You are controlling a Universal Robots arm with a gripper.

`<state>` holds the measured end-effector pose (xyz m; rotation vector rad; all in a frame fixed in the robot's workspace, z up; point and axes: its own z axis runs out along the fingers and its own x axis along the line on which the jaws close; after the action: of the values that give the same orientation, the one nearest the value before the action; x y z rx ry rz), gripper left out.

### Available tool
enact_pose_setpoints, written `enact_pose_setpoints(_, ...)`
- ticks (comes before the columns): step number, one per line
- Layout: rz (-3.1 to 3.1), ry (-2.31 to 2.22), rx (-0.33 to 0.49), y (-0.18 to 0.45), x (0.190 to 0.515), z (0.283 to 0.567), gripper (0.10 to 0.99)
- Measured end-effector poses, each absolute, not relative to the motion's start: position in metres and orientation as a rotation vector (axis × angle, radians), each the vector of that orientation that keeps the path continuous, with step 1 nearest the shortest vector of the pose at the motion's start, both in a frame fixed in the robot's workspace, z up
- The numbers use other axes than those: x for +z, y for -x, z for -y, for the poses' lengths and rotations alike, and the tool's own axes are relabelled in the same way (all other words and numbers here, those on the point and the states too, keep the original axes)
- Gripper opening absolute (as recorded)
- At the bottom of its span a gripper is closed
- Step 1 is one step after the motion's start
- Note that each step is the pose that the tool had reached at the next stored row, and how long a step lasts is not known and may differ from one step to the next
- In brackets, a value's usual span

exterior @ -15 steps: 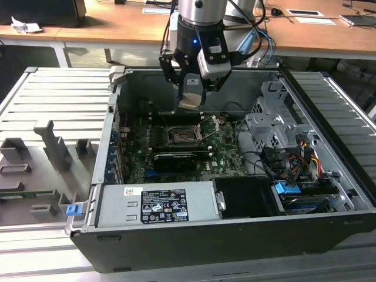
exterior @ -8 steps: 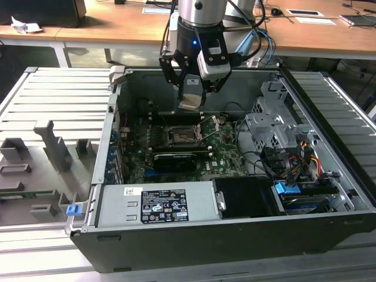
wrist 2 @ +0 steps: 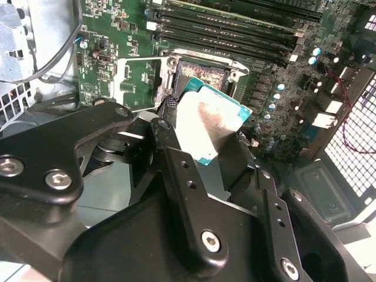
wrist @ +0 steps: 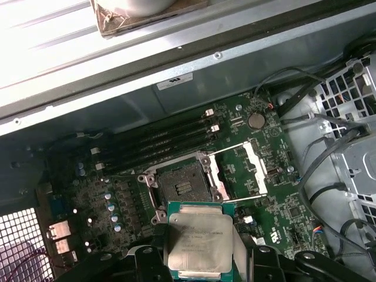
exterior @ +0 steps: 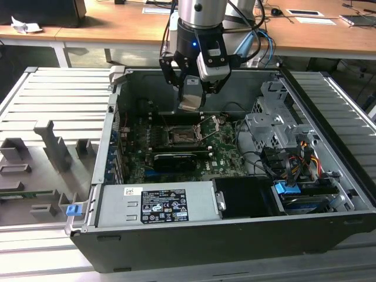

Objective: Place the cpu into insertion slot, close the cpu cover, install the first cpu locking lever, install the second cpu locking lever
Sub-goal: 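Place the cpu into insertion slot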

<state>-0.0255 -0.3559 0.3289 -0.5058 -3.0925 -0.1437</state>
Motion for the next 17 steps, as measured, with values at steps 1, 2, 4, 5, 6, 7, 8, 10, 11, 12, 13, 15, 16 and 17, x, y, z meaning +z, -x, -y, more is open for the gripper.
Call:
enact_pose_setpoints(1,3.092,0.507,-0.144,0.0255,0.3287,0.3559,0.525)
enact_pose_setpoints(2,3.092,0.508,-0.144,0.0255,0.3284,0.3559,0.525)
enact_pose_setpoints(4,3.092,0.511,-0.144,0.0255,0.3275,0.3559,0.525)
enact_pose_setpoints(5,3.092,0.512,-0.145,0.0255,0.3271,0.3559,0.525)
enact_pose_setpoints(6,3.091,0.513,-0.145,0.0255,0.3267,0.3559,0.525)
enact_pose_setpoints(7,3.091,0.514,-0.145,0.0255,0.3265,0.3559,0.525)
enact_pose_setpoints(8,3.091,0.515,-0.145,0.0255,0.3262,0.3559,0.525)
enact_pose_setpoints(10,3.091,0.518,-0.144,0.0256,0.3257,0.3559,0.525)
enact_pose_setpoints(11,3.091,0.519,-0.145,0.0255,0.3254,0.3559,0.525)
enact_pose_setpoints(12,3.090,0.524,-0.145,0.0255,0.3250,0.3559,0.525)
enact_pose_setpoints(13,3.089,0.528,-0.144,0.0256,0.3249,0.3559,0.525)
enact_pose_setpoints(15,3.087,0.544,-0.145,0.0255,0.3242,0.3559,0.525)
enact_pose_setpoints(16,3.086,0.554,-0.145,0.0255,0.3239,0.3559,0.525)
enact_pose_setpoints(17,3.084,0.565,-0.145,0.0255,0.3236,0.3559,0.525)
